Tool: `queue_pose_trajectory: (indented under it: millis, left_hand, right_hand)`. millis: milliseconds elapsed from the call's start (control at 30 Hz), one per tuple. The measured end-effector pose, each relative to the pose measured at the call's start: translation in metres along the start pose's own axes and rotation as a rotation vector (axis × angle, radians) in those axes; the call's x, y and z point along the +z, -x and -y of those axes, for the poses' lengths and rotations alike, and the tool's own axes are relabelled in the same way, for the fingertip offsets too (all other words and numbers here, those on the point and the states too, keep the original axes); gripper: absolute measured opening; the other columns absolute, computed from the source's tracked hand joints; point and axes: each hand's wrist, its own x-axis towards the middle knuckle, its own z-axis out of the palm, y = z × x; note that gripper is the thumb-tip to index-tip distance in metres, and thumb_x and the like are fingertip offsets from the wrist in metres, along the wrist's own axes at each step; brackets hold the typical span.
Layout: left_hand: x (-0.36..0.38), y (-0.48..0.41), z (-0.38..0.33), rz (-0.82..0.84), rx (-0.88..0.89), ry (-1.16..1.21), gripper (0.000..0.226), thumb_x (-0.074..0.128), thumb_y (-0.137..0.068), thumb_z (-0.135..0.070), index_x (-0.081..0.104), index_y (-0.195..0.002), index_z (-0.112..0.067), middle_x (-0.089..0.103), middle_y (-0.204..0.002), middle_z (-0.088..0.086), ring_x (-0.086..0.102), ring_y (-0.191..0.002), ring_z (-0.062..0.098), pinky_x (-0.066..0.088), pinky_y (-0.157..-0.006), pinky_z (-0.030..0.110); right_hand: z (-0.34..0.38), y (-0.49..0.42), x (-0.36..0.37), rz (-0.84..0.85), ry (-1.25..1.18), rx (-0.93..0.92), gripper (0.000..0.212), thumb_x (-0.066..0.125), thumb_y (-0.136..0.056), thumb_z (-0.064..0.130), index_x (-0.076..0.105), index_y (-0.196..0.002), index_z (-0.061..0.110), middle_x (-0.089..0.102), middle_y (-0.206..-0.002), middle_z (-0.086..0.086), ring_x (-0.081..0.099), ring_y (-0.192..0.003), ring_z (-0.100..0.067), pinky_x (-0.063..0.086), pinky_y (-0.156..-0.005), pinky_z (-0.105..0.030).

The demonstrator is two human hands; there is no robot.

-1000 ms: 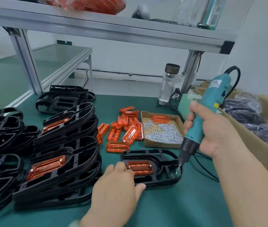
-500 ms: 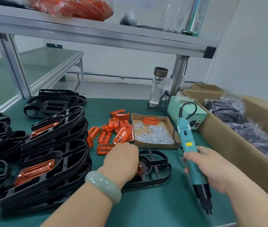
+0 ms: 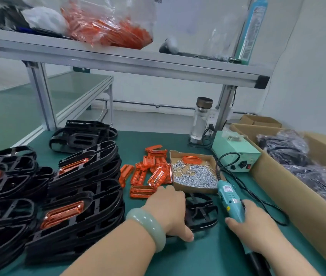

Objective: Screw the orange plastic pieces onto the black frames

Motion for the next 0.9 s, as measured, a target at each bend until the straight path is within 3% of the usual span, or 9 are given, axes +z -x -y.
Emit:
queue_pose_trajectory:
  millis: [200,367,567,700,833,900]
  left_hand:
    - [-0.034,0.025,-0.011,-0.248,-0.043,0.144,0.086,0.058,-0.054,-0.081,0.055,-0.115,-0.021,0.044,-0.098,0.003,0.043,-0.094,0.023,0.042,-0.076,0.034]
    - [-0.060,0.062,0.003,-0.422,0.047,0.201,0.082,0.048,-0.053,-0.086,0.049,-0.120,-0.037,0.046,-0.104,-0.006,0.046,-0.104,0.018,0.043,-0.090,0.032]
    - [-0.068,0.111,0.071,-0.616,0.117,0.259,0.082,0.049,-0.049,-0.082,0.034,-0.126,-0.059,0.048,-0.110,-0.032,0.045,-0.106,-0.005,0.036,-0.086,0.014]
    - [-0.057,0.137,0.119,-0.627,0.003,0.253,0.076,0.056,-0.045,-0.082,0.031,-0.117,-0.075,0.039,-0.117,-0.050,0.037,-0.109,-0.025,0.038,-0.077,0.014]
    - [-0.042,0.146,0.150,-0.601,-0.084,0.268,0.083,0.062,-0.041,-0.077,0.032,-0.118,-0.074,0.039,-0.118,-0.050,0.038,-0.108,-0.028,0.041,-0.078,0.019]
    - [-0.035,0.145,0.157,-0.580,-0.084,0.276,0.083,0.063,-0.041,-0.074,0.030,-0.117,-0.076,0.040,-0.118,-0.049,0.034,-0.109,-0.030,0.039,-0.078,0.016]
  right_hand:
    - [0.006,0.011,0.012,-0.022,0.060,-0.090,0.042,0.057,-0.087,0.053,0.043,-0.115,0.026,0.049,-0.106,0.002,0.054,-0.095,-0.021,0.047,-0.082,-0.031]
    - [0.006,0.014,0.016,-0.010,0.081,-0.132,0.066,0.049,-0.091,0.056,0.027,-0.146,0.028,0.034,-0.104,0.004,0.056,-0.111,-0.020,0.042,-0.083,-0.029]
    - [0.004,0.014,0.015,-0.026,0.056,-0.123,0.071,0.046,-0.090,0.063,0.027,-0.146,0.023,0.037,-0.109,0.002,0.050,-0.118,-0.021,0.041,-0.090,-0.030]
    - [0.004,0.013,0.016,-0.084,0.046,-0.123,0.080,0.045,-0.091,0.063,0.018,-0.152,0.020,0.041,-0.137,-0.001,0.040,-0.130,-0.023,0.035,-0.102,-0.029]
    - [0.009,0.013,0.013,-0.149,0.017,-0.132,0.079,0.048,-0.091,0.059,0.021,-0.153,0.018,0.037,-0.145,-0.002,0.034,-0.136,-0.024,0.029,-0.108,-0.030]
    - [0.014,0.014,0.010,-0.180,0.007,-0.148,0.077,0.051,-0.091,0.057,0.023,-0.152,0.018,0.038,-0.145,-0.002,0.033,-0.135,-0.024,0.027,-0.108,-0.030]
